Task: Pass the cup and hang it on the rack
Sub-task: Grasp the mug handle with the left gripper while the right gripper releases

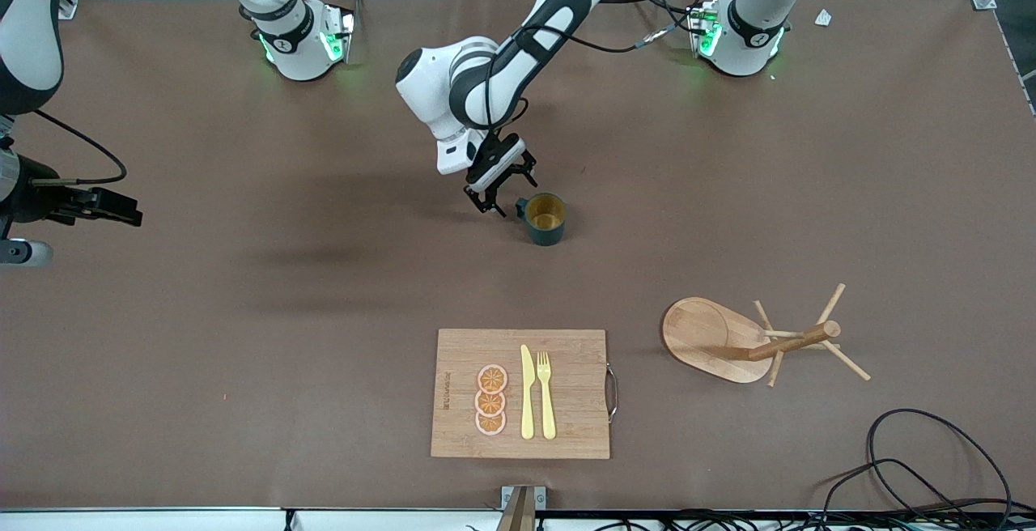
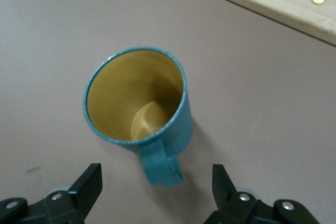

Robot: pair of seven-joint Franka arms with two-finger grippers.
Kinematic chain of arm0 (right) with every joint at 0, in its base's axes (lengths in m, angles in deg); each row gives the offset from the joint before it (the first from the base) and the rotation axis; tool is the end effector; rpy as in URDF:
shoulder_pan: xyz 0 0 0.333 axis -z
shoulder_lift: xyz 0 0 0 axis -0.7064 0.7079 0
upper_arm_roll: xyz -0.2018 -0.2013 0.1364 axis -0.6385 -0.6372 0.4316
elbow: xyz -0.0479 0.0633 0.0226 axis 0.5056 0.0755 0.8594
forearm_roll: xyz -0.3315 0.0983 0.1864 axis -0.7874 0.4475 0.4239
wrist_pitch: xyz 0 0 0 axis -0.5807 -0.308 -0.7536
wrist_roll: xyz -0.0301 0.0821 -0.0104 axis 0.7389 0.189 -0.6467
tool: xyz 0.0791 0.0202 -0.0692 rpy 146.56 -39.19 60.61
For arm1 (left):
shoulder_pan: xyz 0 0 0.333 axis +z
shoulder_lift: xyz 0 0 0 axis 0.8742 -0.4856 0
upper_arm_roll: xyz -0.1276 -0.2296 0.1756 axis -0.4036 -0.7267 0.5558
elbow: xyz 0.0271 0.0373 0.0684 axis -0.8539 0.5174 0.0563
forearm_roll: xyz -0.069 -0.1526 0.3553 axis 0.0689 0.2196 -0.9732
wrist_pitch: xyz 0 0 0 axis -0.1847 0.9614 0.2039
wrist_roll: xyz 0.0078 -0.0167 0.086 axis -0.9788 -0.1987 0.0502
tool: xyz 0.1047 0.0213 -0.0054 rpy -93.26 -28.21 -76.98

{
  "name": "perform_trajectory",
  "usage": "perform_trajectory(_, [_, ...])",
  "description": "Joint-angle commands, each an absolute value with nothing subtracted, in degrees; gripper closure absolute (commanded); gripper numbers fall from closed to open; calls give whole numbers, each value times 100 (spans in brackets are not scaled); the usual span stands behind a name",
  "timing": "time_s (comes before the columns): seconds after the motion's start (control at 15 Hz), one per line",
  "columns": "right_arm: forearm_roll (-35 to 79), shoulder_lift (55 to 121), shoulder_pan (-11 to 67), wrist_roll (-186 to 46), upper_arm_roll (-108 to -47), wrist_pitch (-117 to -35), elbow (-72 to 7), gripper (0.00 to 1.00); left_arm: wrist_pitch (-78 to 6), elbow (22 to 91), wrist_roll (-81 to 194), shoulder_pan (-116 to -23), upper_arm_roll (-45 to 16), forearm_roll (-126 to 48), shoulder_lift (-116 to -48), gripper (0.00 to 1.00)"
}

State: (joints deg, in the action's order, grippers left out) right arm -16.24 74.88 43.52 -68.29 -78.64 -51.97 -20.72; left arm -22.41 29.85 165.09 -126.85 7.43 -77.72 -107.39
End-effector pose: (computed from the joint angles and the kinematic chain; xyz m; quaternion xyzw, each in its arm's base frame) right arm 0.6042 -0.0481 0.5451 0.9984 -0.0115 -0.0536 0.0143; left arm 0.3585 -0.6165 0.1993 -0.8939 -0.3216 -0.2543 0.1814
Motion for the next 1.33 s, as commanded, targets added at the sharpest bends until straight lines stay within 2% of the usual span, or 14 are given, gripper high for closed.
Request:
perform_trajectory(0.0, [-1539,7585,4371,-6817,-7812,-5110,-1913,0,-2089,2785,16590,-12713,819,-7896,-10844,22])
perform_trajectory(0.13, [-1556,7577,4327,-6808,-7812,-5083,-1931,0,-2089,2785,16599,-12713,819,-7896,-10853,33])
perform_trajectory(0.33, [-1539,7516,4336,-6799,-7803,-4925,-1940,0,-2089,2785,16827,-12696,819,-7896,-10853,40])
perform_trajectory(0.47, [-1434,7384,4336,-6703,-7812,-4777,-1975,0,-2089,2802,16968,-12687,819,-7887,-10853,49])
perform_trajectory(0.86, [-1389,7111,4213,-6254,-7795,-4591,-1984,0,-2080,2855,16925,-12669,819,-7852,-10809,86])
perform_trajectory(1.0, [-1389,6997,4213,-6263,-7795,-4495,-1984,0,-2080,2829,16881,-12530,810,-7826,-10704,90])
perform_trajectory(1.26, [-1415,6647,4248,-6351,-7786,-4494,-2219,0,-2080,2820,16390,-12047,766,-7624,-10221,91])
